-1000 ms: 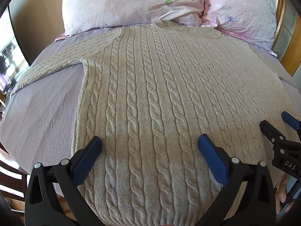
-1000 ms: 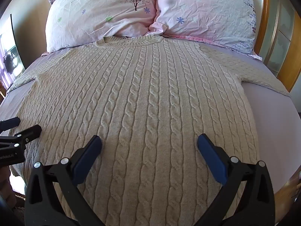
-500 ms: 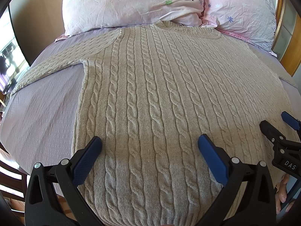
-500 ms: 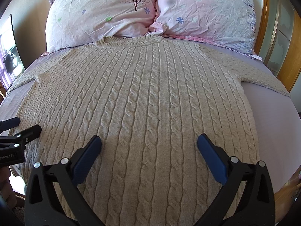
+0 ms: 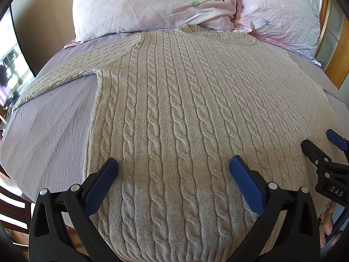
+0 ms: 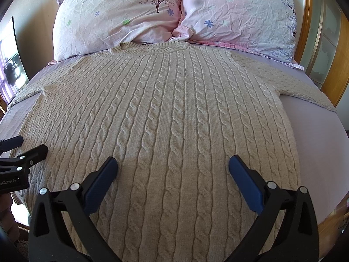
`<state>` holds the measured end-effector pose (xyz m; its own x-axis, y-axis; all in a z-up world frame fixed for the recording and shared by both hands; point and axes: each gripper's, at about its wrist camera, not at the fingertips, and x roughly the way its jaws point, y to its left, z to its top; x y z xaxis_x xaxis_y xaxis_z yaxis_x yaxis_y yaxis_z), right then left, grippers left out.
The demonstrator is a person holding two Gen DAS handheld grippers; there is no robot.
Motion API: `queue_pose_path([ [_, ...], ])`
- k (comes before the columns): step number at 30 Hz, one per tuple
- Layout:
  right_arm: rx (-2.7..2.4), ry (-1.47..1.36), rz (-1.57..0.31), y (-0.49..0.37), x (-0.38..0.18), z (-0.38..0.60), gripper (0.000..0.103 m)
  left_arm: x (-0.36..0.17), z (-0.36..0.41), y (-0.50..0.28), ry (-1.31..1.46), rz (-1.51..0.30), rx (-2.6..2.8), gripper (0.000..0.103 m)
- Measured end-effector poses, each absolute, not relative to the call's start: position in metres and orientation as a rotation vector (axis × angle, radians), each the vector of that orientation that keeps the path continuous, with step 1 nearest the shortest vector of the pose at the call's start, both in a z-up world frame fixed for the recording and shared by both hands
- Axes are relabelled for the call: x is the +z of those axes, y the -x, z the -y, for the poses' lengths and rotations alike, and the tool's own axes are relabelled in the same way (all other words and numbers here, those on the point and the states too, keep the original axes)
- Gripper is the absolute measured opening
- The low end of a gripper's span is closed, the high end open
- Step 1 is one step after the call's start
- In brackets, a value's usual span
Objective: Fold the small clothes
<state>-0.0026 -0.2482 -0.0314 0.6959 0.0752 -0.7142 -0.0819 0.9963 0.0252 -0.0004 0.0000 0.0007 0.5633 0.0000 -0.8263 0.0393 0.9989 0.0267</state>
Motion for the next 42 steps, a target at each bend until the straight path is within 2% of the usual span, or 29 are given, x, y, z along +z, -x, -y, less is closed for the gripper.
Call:
queue_pose_path([
  [42, 0.087, 0.010, -0.802, 0.0004, -0.0323, 0.2477, 0.101, 0.0008, 0.0000, 0.0006, -0.044, -0.968, -0.023, 0.102],
])
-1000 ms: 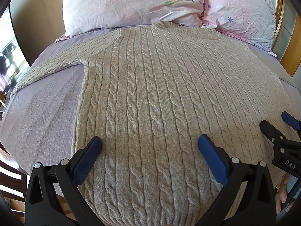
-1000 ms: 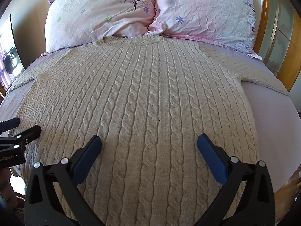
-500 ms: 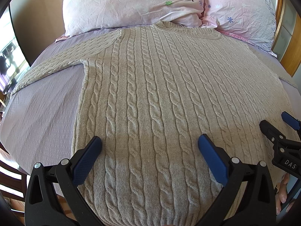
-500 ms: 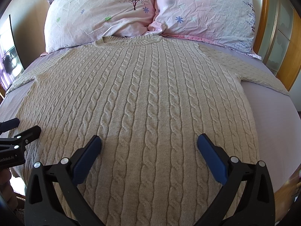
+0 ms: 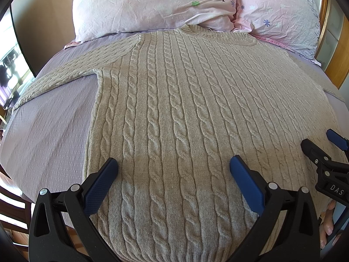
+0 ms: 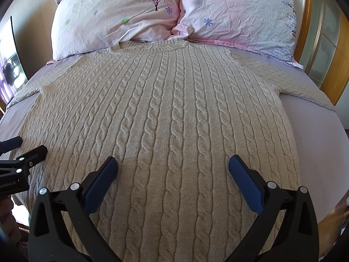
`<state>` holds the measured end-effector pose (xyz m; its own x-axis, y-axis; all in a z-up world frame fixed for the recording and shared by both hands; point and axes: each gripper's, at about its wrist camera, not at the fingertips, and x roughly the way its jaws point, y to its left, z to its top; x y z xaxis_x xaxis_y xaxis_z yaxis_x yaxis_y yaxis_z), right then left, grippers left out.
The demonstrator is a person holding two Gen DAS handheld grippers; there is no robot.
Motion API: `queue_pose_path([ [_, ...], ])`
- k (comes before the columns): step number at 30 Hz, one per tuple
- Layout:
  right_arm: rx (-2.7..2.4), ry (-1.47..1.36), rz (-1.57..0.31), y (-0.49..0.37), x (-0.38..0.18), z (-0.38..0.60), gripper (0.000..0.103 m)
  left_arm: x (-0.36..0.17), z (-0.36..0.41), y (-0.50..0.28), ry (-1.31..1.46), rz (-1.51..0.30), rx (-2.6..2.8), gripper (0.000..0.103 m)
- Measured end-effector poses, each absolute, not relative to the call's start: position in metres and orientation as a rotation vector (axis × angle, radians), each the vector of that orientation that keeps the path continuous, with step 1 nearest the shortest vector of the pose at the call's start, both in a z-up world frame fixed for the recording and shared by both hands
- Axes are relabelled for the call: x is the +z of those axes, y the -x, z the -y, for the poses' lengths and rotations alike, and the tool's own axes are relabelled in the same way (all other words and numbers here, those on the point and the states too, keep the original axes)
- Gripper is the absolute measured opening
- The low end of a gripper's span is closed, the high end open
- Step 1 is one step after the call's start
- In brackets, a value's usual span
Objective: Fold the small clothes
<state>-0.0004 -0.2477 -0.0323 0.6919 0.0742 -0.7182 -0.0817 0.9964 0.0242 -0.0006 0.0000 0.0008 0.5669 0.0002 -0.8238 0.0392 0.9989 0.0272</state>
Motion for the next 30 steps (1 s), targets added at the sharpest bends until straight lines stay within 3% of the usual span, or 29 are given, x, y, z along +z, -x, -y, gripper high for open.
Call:
queue_pose_path([
  [13, 0.209, 0.058, -0.770, 0.001, -0.024, 0.258, 0.101, 0.000, 0.001, -0.005, -0.050, -0.987, -0.032, 0.102],
  [18, 0.054, -0.212, -0.605, -0.016, 0.029, 0.377, 0.101, 0.001, -0.001, 0.001, -0.055, -0.934, -0.042, 0.102],
  [22, -0.172, -0.542, -0.556, -0.043, 0.038, 0.514, 0.101, 0.004, -0.008, 0.003, -0.005, -0.885, -0.069, 0.102],
  [23, -0.221, -0.629, -0.555, -0.051, 0.034, 0.548, 0.098, 0.006, -0.010, 0.003, 0.015, -0.879, -0.079, 0.102],
  [25, -0.292, -0.757, -0.559, -0.062, 0.024, 0.598, 0.077, 0.012, -0.024, 0.004, 0.117, -0.833, -0.138, 0.102],
  [30, -0.407, -0.998, -0.600, -0.080, -0.012, 0.679, 0.068, 0.029, -0.070, 0.005, 0.377, -0.678, -0.193, 0.102],
])
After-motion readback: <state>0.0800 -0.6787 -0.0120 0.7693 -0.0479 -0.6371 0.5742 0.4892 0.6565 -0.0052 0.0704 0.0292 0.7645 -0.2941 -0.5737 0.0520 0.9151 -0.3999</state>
